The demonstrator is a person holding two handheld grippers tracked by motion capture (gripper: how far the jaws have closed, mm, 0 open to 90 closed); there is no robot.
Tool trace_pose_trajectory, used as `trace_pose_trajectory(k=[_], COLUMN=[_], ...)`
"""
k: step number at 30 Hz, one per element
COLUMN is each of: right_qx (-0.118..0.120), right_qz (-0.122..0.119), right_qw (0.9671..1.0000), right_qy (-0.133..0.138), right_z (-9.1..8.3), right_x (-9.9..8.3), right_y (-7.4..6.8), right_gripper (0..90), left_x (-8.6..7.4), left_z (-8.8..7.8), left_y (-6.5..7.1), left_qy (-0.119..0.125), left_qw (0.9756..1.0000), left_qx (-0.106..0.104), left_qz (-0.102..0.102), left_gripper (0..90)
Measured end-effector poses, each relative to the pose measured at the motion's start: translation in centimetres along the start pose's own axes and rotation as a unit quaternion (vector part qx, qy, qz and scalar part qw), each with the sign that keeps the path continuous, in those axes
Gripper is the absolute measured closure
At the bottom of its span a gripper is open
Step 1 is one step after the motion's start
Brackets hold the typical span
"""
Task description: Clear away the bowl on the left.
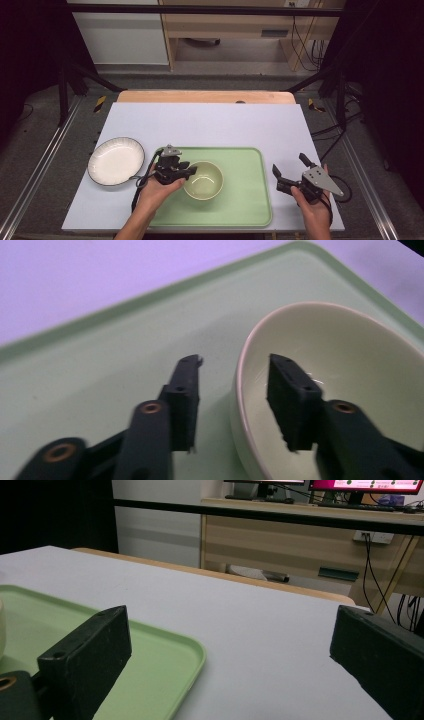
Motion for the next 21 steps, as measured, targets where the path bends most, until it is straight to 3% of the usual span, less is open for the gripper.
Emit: trace_pose_trajectory(k=[1, 2, 8, 10, 13, 19, 21], right_qx=[0.000, 0.000, 0.001, 0.000, -0.002, -0.001, 0.000], right_qz=[0.000, 0.000, -0.001, 0.002, 0.004, 0.003, 0.002], right_qw=[1.0000, 1.0000, 1.0000, 1.0000, 1.0000, 1.0000, 1.0000], right_qy=[0.001, 0.000, -0.001, 0.002, 0.001, 0.002, 0.000], right_z=[0.0, 0.0, 0.0, -0.1, -0.1, 0.0, 0.0], right_x=[0.0, 0.0, 0.0, 0.1, 0.0, 0.1, 0.1], right_y=[0.0, 0.0, -0.1, 0.0, 0.1, 0.0, -0.1], right_gripper=[3.4, 3.4, 3.3, 3.3, 3.3, 3.3, 3.2], left_x=[0.1, 0.2, 0.6, 0.7, 0.3, -0.6, -1.0], left_z=[-0.5, -0.8, -1.9, -2.6, -3.6, -5.3, -6.5], left_y=[-0.1, -0.1, -0.5, -0.7, -1.2, -2.6, -3.7], left_qy=[0.013, 0.022, 0.058, 0.074, 0.085, 0.106, 0.119], left_qw=[0.9998, 0.9995, 0.9976, 0.9958, 0.9936, 0.9912, 0.9898], left_qx=[0.008, 0.007, -0.016, -0.011, -0.006, 0.000, 0.010], left_qz=[0.016, 0.021, 0.034, 0.052, 0.075, 0.080, 0.078], left_gripper=[42.7, 38.9, 24.8, 17.8, 13.3, 9.9, 9.6])
Point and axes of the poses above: each handheld gripper's, and its own axes: z roughly forward along the jaws, x roughly out of its top, y roughly to its right, the point moved 6 cm from there along z, roughly forward along the jaws, and after that the axes turned 3 degrees about -y, right-handed, at the moved point
